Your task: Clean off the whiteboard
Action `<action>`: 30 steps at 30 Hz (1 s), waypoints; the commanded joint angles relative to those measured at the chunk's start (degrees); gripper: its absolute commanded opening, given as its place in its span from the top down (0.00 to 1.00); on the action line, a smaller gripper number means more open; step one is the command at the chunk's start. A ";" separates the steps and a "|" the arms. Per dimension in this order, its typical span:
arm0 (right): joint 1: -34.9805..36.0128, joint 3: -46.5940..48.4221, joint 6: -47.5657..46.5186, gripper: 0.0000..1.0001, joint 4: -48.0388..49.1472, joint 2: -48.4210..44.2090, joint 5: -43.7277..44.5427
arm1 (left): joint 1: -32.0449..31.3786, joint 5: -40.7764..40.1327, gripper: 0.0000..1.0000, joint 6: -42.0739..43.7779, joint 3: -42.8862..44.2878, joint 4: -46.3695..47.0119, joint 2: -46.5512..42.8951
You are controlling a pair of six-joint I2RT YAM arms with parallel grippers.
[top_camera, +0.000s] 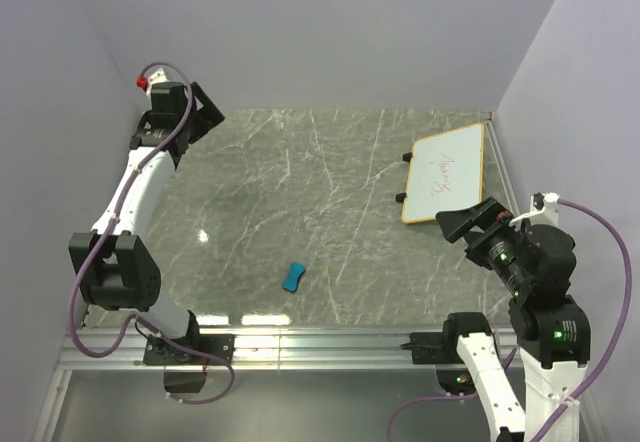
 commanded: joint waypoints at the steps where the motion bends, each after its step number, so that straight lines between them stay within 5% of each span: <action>1: 0.30 1.08 -1.19 0.00 -1.55 -0.55 0.35 | -1.19 4.15 0.01 -4.54 2.32 -5.22 -2.86; 3: 0.30 1.43 -0.75 0.00 -2.69 -0.90 1.58 | -0.66 20.72 0.01 -4.56 0.23 -1.30 -0.50; 5: 0.30 1.61 -1.01 0.00 -2.87 -1.34 1.84 | -1.88 27.00 0.01 -5.43 -2.68 2.76 -0.48; 9: 0.30 2.84 -2.32 0.00 -3.22 -3.18 4.03 | -8.91 18.50 0.01 -4.92 -6.64 4.61 -4.17; 13: 0.30 3.46 -4.43 0.00 -1.73 -5.55 2.73 | -19.69 7.88 0.01 2.80 -2.34 -5.65 -1.01; 20: 0.30 3.98 -4.96 0.02 -2.52 -0.65 -0.18 | -25.27 8.21 0.02 0.89 -12.79 -5.13 0.04; 26: 0.22 1.10 -3.39 0.03 0.54 0.77 0.08 | -34.31 1.19 0.11 5.02 -12.17 -15.94 5.76; 30: 0.30 1.34 -1.45 0.04 0.65 2.78 0.09 | -37.48 6.18 0.15 4.15 -17.27 -14.29 2.60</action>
